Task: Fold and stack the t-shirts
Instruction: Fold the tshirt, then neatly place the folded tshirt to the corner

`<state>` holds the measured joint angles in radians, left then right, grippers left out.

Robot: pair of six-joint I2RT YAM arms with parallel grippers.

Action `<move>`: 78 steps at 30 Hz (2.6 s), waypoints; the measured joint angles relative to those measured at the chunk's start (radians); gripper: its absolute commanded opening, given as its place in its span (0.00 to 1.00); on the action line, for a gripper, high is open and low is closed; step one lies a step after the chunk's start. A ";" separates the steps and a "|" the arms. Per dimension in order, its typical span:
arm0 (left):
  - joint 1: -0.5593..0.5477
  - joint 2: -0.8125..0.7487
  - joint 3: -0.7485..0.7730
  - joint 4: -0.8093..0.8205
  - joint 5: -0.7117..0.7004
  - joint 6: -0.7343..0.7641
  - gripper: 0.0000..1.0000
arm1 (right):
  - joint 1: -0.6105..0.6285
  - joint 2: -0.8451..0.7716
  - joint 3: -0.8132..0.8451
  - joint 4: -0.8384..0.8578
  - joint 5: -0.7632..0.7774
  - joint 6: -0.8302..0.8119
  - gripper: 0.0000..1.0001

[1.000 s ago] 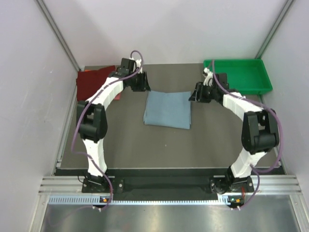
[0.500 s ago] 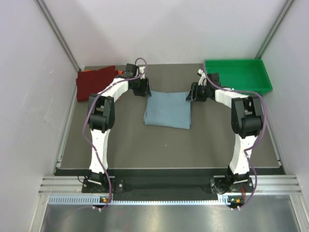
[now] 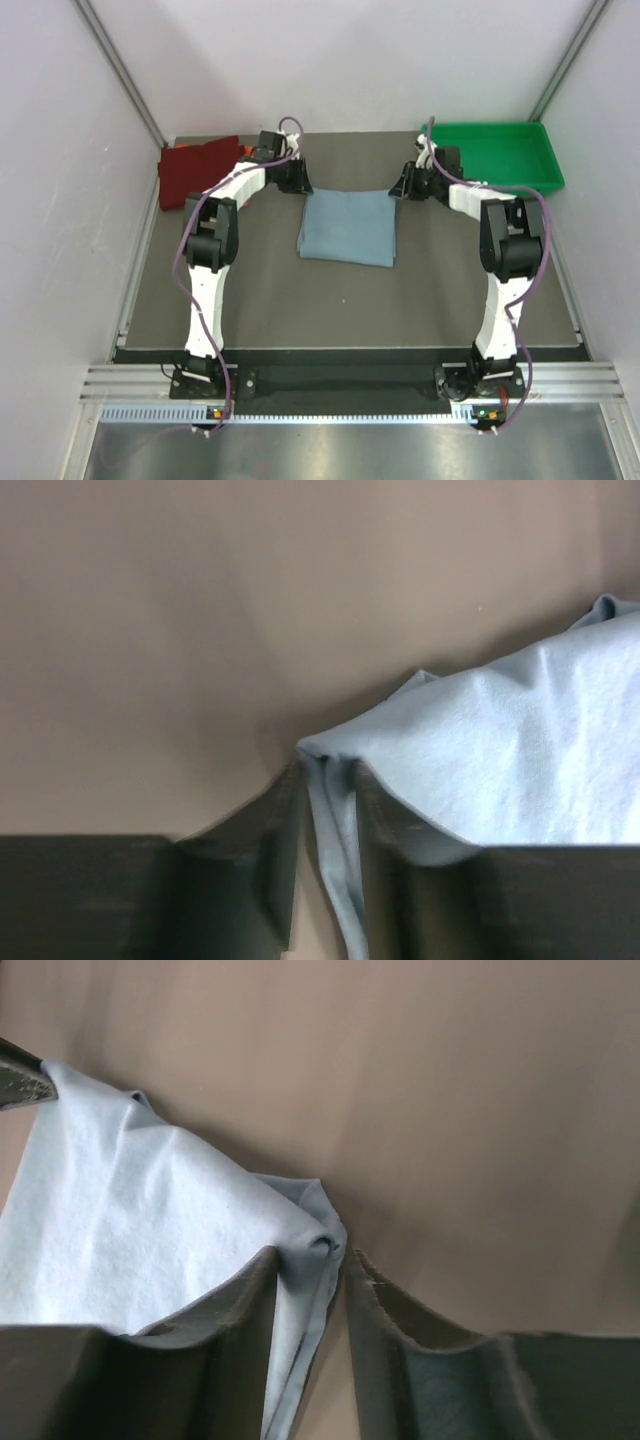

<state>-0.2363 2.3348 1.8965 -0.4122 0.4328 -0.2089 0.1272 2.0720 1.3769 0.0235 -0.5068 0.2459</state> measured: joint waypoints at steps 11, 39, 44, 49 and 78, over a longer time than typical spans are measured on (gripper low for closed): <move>0.007 0.034 0.002 0.023 0.014 -0.050 0.00 | -0.010 0.041 0.005 0.021 0.000 0.018 0.00; 0.052 -0.364 -0.237 0.029 -0.068 -0.192 0.38 | -0.015 -0.285 -0.050 -0.155 -0.089 0.119 0.05; 0.004 -0.584 -0.475 0.216 0.073 -0.315 0.38 | 0.018 -0.407 -0.194 -0.040 -0.230 0.204 0.00; -0.095 -0.605 -0.704 0.381 0.171 -0.413 0.38 | 0.101 -0.397 -0.366 0.076 -0.352 0.299 0.00; -0.114 -0.474 -0.887 0.466 0.119 -0.431 0.40 | 0.202 0.019 -0.454 0.492 -0.517 0.481 0.00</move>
<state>-0.3508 1.8610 1.0092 0.0536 0.5514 -0.6395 0.3294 2.0907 0.9226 0.5156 -1.0233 0.7273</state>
